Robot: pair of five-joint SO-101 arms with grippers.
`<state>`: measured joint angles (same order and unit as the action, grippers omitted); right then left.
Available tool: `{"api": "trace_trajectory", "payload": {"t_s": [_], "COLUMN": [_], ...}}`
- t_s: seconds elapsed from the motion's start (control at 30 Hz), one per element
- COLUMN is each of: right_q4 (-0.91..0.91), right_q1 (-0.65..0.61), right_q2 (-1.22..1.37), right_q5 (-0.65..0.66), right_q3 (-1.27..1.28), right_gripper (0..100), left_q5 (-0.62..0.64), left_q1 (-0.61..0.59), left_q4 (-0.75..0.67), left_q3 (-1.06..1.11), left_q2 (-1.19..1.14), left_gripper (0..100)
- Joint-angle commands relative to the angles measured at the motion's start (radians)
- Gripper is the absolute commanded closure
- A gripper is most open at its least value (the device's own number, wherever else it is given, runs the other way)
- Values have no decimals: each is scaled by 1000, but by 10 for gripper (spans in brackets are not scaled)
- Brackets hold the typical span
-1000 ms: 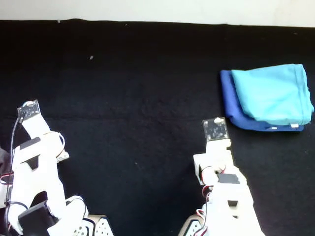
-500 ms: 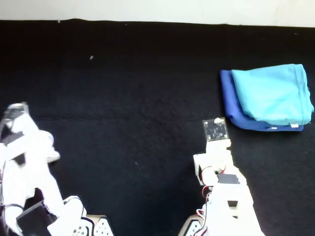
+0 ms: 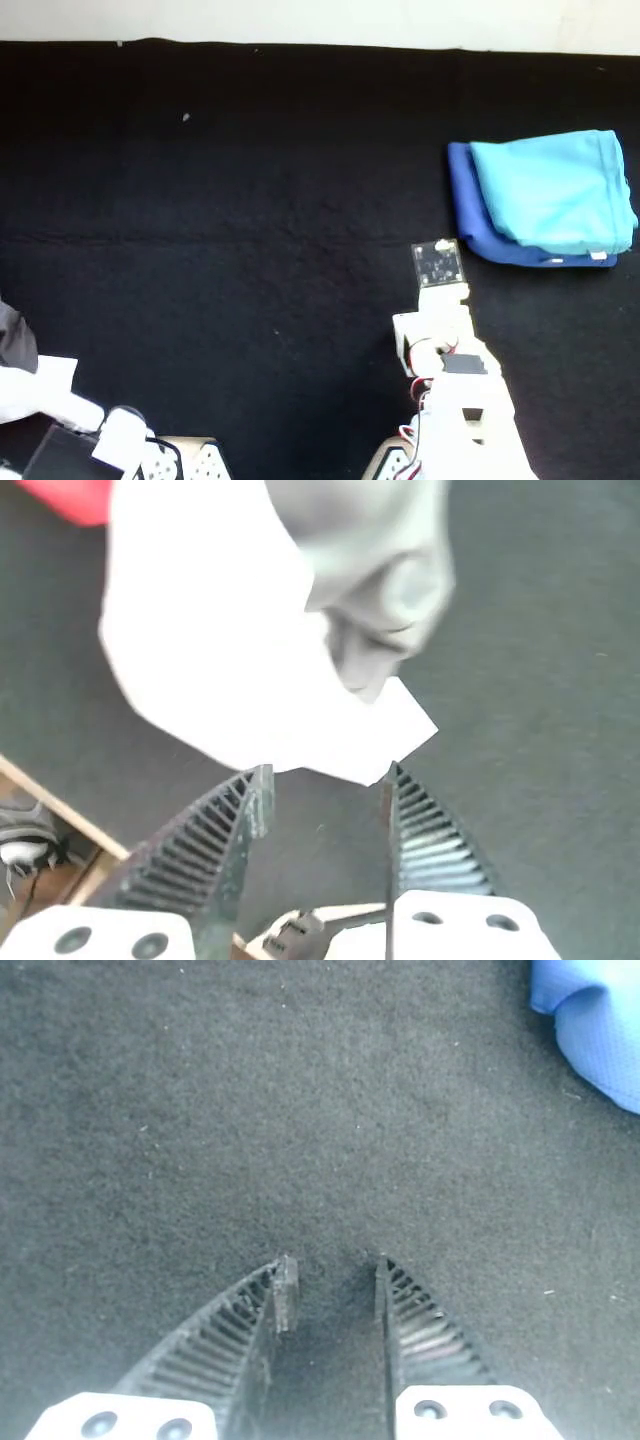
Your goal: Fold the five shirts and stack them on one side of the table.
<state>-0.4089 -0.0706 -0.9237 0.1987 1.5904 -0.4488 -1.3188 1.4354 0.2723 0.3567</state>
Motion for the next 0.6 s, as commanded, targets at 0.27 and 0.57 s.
{"api": "trace_trajectory", "payload": {"t_s": [0.27,0.57], "right_q4": [18,18], "right_q1": [-15,-25], "right_q2": [-8,-8], "right_q5": [-8,-5], "right_q3": [1,2], "right_gripper": [872,872], "left_q5": [-86,-89], "left_q1": [-73,-5], "left_q4": [-427,-624], "left_q3": [349,535], "left_q2": [8,8], "left_gripper": [812,815]}}
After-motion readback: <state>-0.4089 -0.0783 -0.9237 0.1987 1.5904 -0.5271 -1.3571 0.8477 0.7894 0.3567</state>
